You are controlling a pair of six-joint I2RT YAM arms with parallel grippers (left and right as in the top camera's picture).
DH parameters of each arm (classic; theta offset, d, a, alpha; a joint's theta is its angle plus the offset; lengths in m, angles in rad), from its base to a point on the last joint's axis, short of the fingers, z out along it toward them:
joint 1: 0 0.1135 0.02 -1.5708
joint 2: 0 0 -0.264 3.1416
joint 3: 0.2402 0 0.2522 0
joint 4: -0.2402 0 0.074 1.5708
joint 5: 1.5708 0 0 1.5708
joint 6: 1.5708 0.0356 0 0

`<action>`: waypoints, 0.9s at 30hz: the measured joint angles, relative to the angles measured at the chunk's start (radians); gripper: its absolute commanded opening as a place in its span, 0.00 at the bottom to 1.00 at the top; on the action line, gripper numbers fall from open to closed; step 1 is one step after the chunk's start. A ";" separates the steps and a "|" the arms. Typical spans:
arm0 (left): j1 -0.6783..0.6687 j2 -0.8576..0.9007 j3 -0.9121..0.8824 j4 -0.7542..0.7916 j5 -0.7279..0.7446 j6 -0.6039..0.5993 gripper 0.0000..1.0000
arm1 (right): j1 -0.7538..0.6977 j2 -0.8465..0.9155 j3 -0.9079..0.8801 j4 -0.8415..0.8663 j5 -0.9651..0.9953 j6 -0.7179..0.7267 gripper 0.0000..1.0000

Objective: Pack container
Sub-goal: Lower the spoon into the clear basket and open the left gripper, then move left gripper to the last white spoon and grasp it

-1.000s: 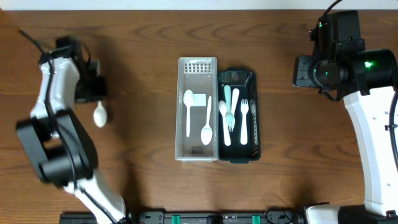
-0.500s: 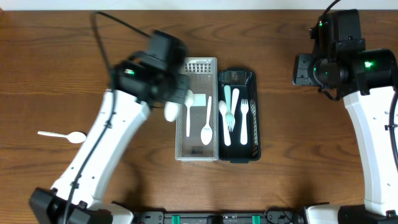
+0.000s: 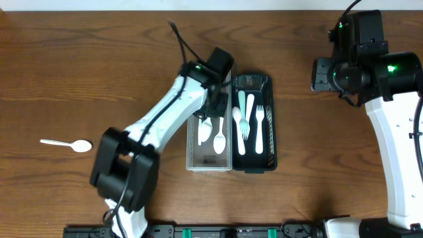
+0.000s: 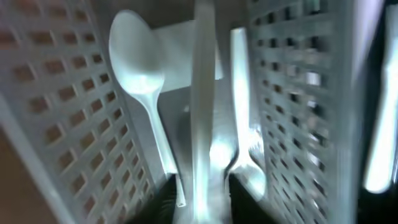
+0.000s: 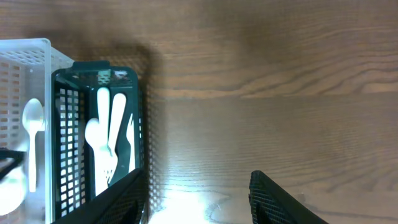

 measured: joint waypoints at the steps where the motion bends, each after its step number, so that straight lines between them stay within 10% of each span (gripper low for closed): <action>1: 0.000 0.000 -0.003 -0.001 -0.010 0.000 0.46 | 0.000 0.000 0.000 0.000 0.000 0.000 0.56; 15: 0.125 -0.334 0.033 -0.036 -0.166 0.003 0.81 | 0.000 0.000 0.000 0.000 0.000 -0.026 0.56; 20: 0.411 -0.503 0.059 -0.169 -0.298 -0.230 1.00 | 0.000 0.000 0.000 0.000 0.000 -0.029 0.56; 27: 0.850 -0.481 0.046 -0.209 -0.281 -0.446 0.99 | 0.000 0.000 0.000 -0.004 0.000 -0.029 0.56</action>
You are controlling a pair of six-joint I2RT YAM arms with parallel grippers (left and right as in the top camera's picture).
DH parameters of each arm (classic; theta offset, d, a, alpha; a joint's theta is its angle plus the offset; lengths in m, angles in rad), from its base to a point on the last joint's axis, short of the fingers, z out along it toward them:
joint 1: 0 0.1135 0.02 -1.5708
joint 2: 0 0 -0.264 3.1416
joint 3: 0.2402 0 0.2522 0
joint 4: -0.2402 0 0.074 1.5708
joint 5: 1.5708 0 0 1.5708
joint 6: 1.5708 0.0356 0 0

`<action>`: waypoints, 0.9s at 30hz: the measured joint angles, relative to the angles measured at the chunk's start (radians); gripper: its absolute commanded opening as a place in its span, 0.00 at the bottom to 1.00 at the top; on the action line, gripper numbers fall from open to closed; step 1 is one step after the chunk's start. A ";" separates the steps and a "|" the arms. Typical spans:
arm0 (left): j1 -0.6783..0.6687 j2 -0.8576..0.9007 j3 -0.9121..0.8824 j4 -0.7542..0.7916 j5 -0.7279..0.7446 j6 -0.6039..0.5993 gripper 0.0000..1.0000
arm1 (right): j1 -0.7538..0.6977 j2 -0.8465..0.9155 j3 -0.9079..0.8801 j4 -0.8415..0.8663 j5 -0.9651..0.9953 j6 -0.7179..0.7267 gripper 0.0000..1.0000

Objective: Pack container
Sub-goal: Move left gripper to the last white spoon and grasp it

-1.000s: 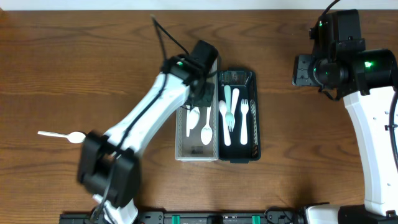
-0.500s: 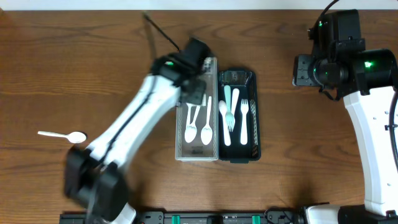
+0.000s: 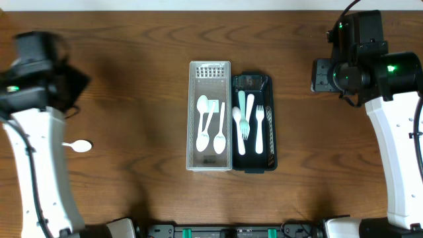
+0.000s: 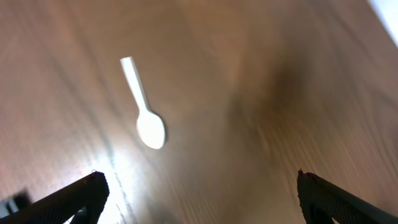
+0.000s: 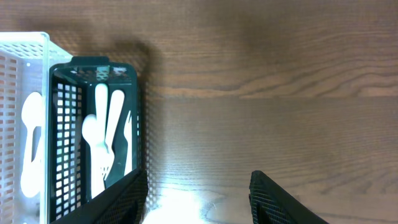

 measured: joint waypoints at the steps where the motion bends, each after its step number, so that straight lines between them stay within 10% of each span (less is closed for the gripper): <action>1: 0.042 0.012 -0.005 -0.001 0.015 -0.011 0.99 | 0.000 0.000 0.000 0.000 0.000 0.000 0.56; 11: 0.371 0.264 -0.035 0.003 0.193 -0.058 0.99 | 0.000 0.000 0.000 -0.002 0.000 0.000 0.56; 27: 0.399 0.525 -0.093 0.177 0.241 0.005 0.99 | 0.000 0.000 0.000 -0.003 0.000 0.000 0.56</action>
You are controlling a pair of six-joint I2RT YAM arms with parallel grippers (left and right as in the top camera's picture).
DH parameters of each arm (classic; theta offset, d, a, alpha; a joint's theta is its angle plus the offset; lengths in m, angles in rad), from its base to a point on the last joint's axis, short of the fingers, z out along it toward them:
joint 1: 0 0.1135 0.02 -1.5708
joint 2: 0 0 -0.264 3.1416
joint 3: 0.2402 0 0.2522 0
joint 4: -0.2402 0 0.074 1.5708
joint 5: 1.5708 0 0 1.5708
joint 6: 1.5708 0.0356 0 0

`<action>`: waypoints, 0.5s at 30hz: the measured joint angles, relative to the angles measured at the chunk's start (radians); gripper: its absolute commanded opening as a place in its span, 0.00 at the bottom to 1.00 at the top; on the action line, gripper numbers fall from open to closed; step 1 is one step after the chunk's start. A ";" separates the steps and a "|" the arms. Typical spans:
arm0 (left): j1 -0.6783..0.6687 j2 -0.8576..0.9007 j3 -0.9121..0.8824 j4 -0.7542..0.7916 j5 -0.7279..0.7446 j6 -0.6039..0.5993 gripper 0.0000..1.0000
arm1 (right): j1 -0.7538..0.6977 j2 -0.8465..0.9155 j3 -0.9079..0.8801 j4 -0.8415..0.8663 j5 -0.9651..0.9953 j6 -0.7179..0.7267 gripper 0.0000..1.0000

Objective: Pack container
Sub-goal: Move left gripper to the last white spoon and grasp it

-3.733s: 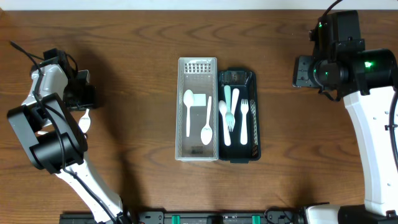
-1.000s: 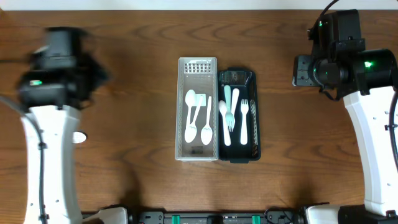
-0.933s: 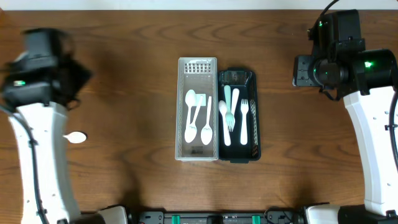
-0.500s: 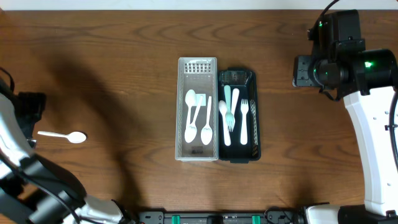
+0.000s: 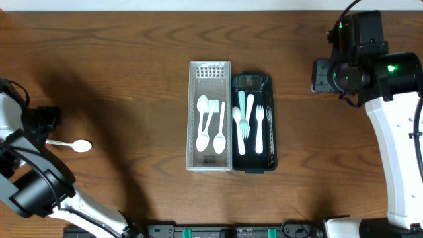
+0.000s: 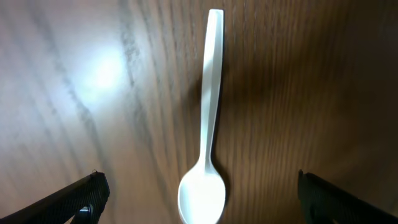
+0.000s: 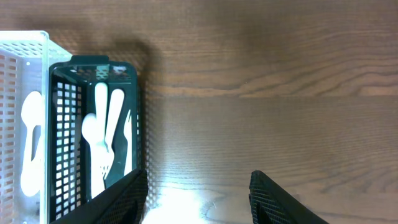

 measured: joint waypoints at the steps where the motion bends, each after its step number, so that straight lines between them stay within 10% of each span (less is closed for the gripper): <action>1: 0.000 0.005 -0.010 0.016 0.000 0.007 0.99 | 0.000 0.000 0.000 0.000 0.000 0.000 0.56; 15: -0.020 0.017 -0.193 0.254 0.032 0.072 1.00 | 0.000 0.000 0.000 0.005 0.000 0.000 0.55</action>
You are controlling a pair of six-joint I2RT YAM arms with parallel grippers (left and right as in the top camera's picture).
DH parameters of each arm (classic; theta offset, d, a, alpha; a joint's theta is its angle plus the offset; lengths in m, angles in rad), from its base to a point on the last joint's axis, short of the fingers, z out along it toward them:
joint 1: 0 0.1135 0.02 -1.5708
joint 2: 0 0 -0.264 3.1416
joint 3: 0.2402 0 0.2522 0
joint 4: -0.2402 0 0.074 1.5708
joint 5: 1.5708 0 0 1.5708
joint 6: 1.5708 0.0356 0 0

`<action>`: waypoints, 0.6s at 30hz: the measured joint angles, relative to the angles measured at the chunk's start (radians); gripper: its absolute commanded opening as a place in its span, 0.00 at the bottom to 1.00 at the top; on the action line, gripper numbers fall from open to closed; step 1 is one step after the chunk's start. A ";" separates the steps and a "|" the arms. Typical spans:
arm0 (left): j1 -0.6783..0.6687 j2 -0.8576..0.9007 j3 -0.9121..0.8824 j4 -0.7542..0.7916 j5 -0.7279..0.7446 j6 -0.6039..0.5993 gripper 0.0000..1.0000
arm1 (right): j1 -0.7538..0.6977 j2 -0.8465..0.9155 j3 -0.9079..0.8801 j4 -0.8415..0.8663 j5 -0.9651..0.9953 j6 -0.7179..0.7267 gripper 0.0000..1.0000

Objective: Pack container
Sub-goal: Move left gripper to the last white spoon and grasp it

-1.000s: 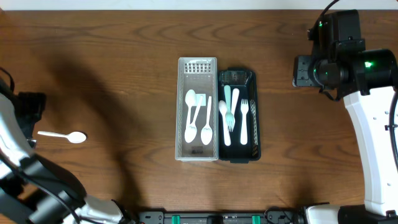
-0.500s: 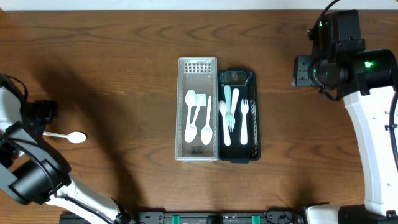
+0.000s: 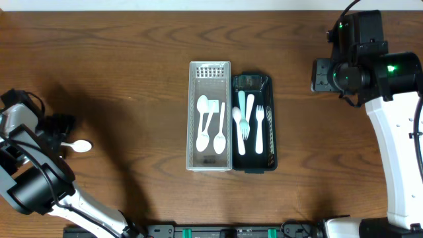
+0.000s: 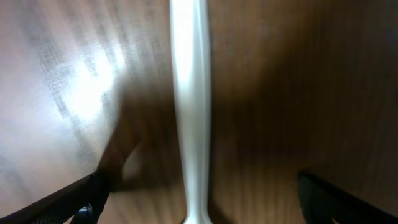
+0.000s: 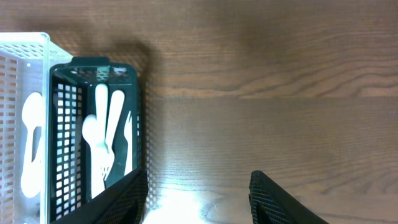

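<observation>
A lone white plastic spoon (image 3: 80, 146) lies on the table at the far left; only its bowl shows in the overhead view. My left gripper (image 3: 58, 127) covers its handle. In the left wrist view the handle (image 4: 191, 106) runs down the middle, very close, between the fingers (image 4: 84, 198) of the open left gripper (image 4: 199, 208). The white basket (image 3: 210, 66) holds three white spoons. Beside it, the black basket (image 3: 252, 80) holds forks and other cutlery. My right gripper (image 5: 199, 205) hangs open over bare wood, to the right of the black basket (image 5: 93, 68).
The two baskets stand side by side at the table's middle. Brown wood table (image 3: 132, 73) stretches between them and the lone spoon. The right arm (image 3: 390, 125) stands along the right edge.
My left gripper has come down much closer to the lone spoon's handle, which now fills the wrist view. It now covers the handle from overhead. The jaws stay open. The right arm has not moved.
My left gripper was inside the white basket with a spoon. Then three spoons lay in that basket and the left arm was at the far left, high over the lone spoon. Then it hung open above the handle, and now it straddles it close.
</observation>
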 measured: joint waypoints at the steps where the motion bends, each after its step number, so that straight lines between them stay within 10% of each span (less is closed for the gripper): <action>1: -0.005 -0.003 -0.005 0.008 -0.004 0.006 0.98 | 0.000 0.000 0.000 0.000 0.000 0.000 0.55; 18: -0.033 -0.018 -0.028 0.043 -0.018 0.037 0.26 | 0.000 0.000 0.000 0.000 0.000 0.000 0.56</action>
